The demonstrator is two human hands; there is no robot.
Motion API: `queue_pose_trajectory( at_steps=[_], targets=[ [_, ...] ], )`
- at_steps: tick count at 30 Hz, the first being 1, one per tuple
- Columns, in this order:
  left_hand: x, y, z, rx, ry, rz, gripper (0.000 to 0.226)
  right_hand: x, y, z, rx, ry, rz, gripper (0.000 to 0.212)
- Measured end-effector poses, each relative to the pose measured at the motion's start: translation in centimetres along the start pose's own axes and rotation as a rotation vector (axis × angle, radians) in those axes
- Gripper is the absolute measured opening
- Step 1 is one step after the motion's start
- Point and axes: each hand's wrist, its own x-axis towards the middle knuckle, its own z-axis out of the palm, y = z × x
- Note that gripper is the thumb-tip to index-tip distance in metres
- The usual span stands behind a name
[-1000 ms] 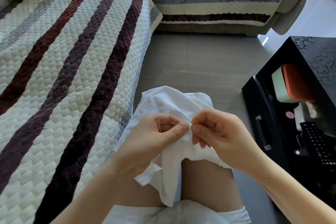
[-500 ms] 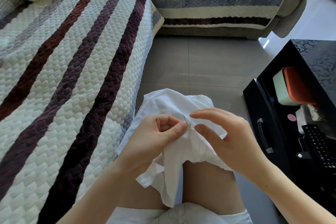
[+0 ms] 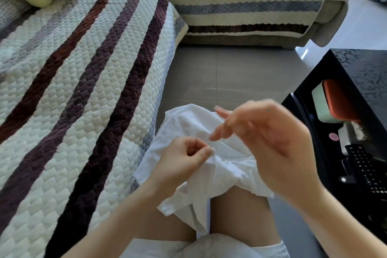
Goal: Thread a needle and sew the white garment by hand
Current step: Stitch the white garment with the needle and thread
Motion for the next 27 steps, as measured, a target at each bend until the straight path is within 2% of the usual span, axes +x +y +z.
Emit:
queue_pose_trajectory(
  at_steps=[3,5,8,10,12,14,17,19,21,23,25,27],
  targets=[
    [-0.1,0.1,-0.9,-0.113,-0.047,-0.053,0.016,1.1,0.6,-2.3,0.389,0.052,0.436,0.007],
    [-0.1,0.3,-1.9,-0.15,-0.074,-0.062,0.015,1.1,3.0,-5.0,0.374,0.121,0.636,0.007],
    [-0.5,0.2,-3.4,-0.192,-0.078,-0.061,0.011,0.6,8.9,-10.7,-0.091,0.271,0.711,0.026],
    [-0.8,0.2,-4.0,-0.208,-0.08,-0.06,0.006,-0.8,13.1,-15.4,-0.544,0.346,0.774,0.017],
    [-0.9,0.0,-4.4,-0.205,-0.075,-0.06,0.01,-2.8,15.8,-19.4,-0.957,0.346,0.971,0.011],
    [-1.0,-0.1,-4.4,-0.209,-0.072,-0.051,0.016,-4.1,16.4,-20.6,-1.129,0.367,1.094,0.014],
    [-1.1,0.0,-4.2,-0.217,-0.07,-0.044,0.019,-2.3,14.9,-17.3,-1.048,0.376,0.918,0.015],
    [-1.0,0.1,-4.1,-0.205,-0.073,-0.041,0.01,-0.7,12.6,-13.4,-0.777,0.322,0.732,0.006],
    [-1.1,0.4,-3.9,-0.2,-0.084,-0.021,0.012,-0.1,9.7,-9.1,-0.517,0.132,0.595,0.005],
    [-1.2,0.7,-3.8,-0.193,-0.091,-0.004,0.013,-0.4,7.7,-6.0,-0.384,-0.142,0.532,0.009],
    [-1.3,0.8,-3.7,-0.176,-0.085,0.01,0.016,-0.9,7.3,-4.6,-0.388,-0.346,0.544,0.012],
    [-1.4,0.7,-3.7,-0.15,-0.08,0.022,0.016,-1.3,7.7,-4.1,-0.515,-0.457,0.567,0.011]
  ],
)
